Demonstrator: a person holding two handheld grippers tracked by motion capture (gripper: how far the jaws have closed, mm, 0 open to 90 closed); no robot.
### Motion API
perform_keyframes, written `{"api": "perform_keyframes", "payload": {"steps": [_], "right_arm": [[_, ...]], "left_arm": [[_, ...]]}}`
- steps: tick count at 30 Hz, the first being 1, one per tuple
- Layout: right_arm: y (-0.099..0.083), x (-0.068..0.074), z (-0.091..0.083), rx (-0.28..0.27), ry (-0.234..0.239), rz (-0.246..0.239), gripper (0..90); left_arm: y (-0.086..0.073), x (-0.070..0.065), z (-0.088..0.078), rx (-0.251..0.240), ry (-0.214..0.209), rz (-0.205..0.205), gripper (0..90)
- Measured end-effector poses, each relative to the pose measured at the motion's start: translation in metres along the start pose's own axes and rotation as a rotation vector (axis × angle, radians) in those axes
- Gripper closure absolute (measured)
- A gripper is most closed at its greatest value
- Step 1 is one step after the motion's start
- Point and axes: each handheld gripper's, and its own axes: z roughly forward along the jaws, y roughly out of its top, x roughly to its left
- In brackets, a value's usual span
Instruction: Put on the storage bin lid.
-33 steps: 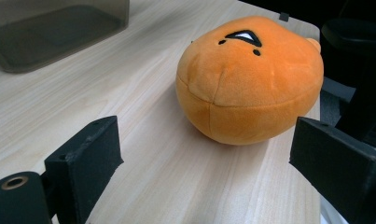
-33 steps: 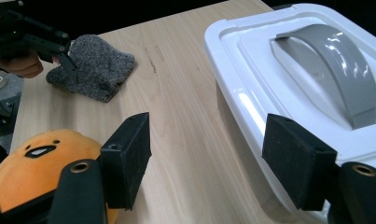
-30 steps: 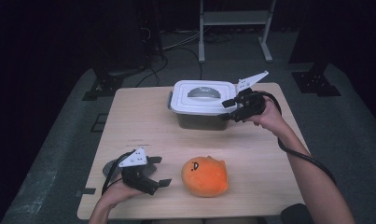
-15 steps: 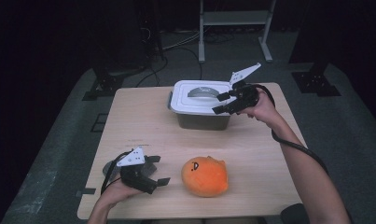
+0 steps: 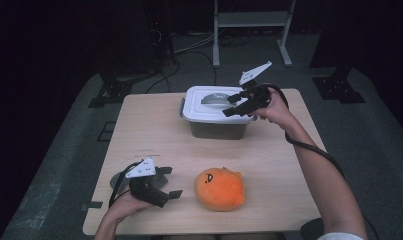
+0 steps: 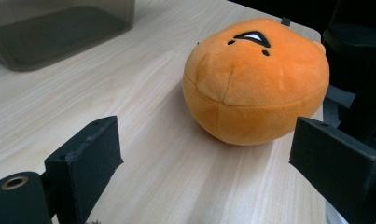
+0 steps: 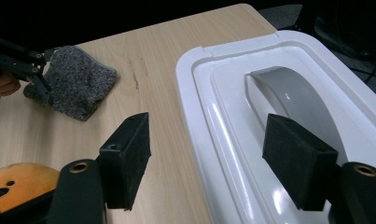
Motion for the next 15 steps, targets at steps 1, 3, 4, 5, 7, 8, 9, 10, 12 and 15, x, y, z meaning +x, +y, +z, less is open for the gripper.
{"api": "perform_keyframes", "payload": {"steps": [1, 3, 4, 5, 7, 8, 9, 10, 12, 15], "right_arm": [[0.001, -0.001, 0.001, 0.003, -0.001, -0.004, 30.9], [0.003, -0.002, 0.002, 0.003, 0.0, 0.0, 30.9], [0.006, -0.006, 0.004, 0.006, -0.002, -0.007, 30.9], [0.007, -0.007, 0.005, 0.005, -0.002, -0.011, 30.9], [0.01, -0.009, 0.006, 0.006, -0.001, -0.007, 30.9], [0.012, -0.011, 0.007, 0.008, -0.002, -0.007, 31.0], [0.013, -0.012, 0.007, 0.009, -0.003, -0.009, 30.9], [0.015, -0.014, 0.008, 0.009, -0.003, -0.01, 31.0], [0.017, -0.017, 0.01, 0.011, -0.005, -0.006, 31.0], [0.019, -0.022, 0.013, 0.012, -0.01, -0.003, 30.9]], "left_arm": [[0.0, 0.0, 0.0, 0.001, -0.001, 0.001, 8.1], [0.0, 0.0, 0.0, 0.004, -0.001, 0.005, 8.1], [-0.001, 0.0, 0.0, 0.001, -0.004, 0.002, 8.1], [-0.001, 0.001, -0.001, 0.004, -0.002, 0.003, 8.1], [-0.001, 0.002, -0.001, 0.006, -0.001, 0.0, 8.1], [-0.001, 0.002, -0.002, 0.005, 0.0, -0.003, 8.1], [-0.001, 0.002, -0.002, 0.004, 0.002, -0.004, 8.1], [-0.002, 0.002, -0.002, 0.003, 0.001, -0.005, 8.1], [-0.002, 0.001, -0.003, 0.003, 0.003, -0.002, 8.1], [-0.002, 0.001, -0.004, 0.0, 0.006, -0.002, 8.1]]}}
